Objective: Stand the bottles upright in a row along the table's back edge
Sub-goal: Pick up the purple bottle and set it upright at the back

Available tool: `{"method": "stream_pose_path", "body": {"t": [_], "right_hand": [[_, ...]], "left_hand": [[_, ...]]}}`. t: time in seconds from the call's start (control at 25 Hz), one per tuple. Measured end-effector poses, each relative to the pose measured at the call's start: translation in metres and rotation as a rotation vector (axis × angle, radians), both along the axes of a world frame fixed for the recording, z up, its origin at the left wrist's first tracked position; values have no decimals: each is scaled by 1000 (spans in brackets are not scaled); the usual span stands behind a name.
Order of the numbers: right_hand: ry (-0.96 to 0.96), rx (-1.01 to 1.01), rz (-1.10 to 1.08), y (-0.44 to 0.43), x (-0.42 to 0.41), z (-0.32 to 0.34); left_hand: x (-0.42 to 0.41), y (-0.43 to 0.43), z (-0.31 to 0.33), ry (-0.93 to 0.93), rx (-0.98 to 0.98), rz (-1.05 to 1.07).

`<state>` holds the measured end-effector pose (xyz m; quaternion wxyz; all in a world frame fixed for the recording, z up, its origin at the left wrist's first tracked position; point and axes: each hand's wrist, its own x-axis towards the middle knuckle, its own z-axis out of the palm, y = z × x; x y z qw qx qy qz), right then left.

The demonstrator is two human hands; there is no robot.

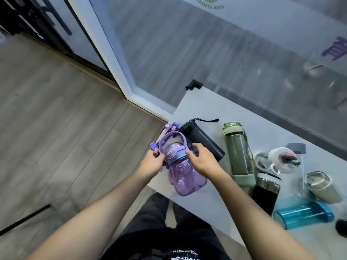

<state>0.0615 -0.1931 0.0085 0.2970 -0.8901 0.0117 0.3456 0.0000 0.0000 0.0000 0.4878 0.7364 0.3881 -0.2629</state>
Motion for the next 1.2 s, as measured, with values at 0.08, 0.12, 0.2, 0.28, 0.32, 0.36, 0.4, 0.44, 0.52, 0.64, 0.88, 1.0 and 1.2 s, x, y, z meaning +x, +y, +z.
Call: {"method": "stream_pose_path", "body": {"t": [0.08,0.12,0.2,0.28,0.32,0.36,0.4,0.44,0.52,0.64,0.88,1.0,1.2], "right_hand": [[115,-1,-34,8,5,-6],[139,-1,-23,12,6,-11],[121,48,-54,19,6,-16],[63,93,-90,25,5,-15],[40,113,-93,27,4,-12],[27,143,-94,29,4,-9],[14,176,-98,31,3,-6],[4,220,-117,33,3,-2],[-20,323,-201,40,7,9],[-73,524,-373,45,16,26],[-108,748,-537,41,20,47],[-202,759,-499,42,8,43],[-262,420,-499,59,17,43]], "left_hand": [[2,-5,-2,131,-175,107],[1,-8,-3,184,-256,152],[1,-16,-3,191,-425,342],[5,-19,-2,139,-476,464],[7,-20,-2,111,-485,503],[8,-20,-1,76,-473,531],[10,-18,0,39,-457,561],[13,-15,1,-1,-439,574],[20,-7,7,-96,-418,566],[29,6,19,-283,-419,549],[40,20,38,-525,-393,546],[34,16,32,-583,-326,429],[39,12,31,-496,-155,455]]}}
